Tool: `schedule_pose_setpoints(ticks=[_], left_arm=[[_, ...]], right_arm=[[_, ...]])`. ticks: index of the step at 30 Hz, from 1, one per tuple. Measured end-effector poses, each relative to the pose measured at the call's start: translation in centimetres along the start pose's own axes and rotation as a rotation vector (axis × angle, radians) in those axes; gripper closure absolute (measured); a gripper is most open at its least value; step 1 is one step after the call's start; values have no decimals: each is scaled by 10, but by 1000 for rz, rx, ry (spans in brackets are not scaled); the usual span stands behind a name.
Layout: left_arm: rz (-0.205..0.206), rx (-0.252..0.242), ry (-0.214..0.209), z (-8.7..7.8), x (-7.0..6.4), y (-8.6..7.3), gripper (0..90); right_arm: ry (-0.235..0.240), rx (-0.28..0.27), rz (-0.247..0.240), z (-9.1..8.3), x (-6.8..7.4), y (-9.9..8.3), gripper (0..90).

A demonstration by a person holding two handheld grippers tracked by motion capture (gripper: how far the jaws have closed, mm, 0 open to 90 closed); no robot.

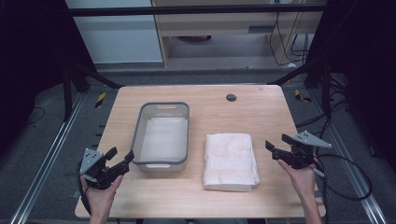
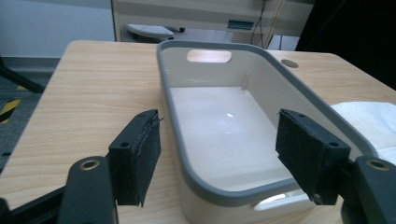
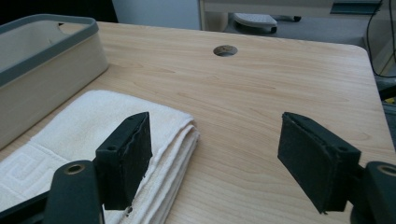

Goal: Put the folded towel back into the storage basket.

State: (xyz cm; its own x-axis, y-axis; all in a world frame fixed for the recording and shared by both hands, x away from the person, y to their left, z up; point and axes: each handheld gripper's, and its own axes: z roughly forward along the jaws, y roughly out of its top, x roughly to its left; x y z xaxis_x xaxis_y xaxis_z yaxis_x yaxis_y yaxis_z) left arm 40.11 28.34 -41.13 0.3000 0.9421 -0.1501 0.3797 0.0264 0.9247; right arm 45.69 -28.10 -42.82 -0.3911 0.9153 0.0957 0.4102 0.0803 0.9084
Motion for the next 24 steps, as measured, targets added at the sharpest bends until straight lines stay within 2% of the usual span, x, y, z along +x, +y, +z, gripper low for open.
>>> schedule_pose_setpoints(ticks=[7,15,24], left_arm=[[42,-3,-52,6,-20,7,305],[48,-10,-87,15,-33,17,306],[72,-10,-147,32,-64,25,302]], right_arm=[[7,-9,10,1,-3,7,257],[12,-5,8,4,-3,14,249],[39,-26,-4,10,6,31,229]])
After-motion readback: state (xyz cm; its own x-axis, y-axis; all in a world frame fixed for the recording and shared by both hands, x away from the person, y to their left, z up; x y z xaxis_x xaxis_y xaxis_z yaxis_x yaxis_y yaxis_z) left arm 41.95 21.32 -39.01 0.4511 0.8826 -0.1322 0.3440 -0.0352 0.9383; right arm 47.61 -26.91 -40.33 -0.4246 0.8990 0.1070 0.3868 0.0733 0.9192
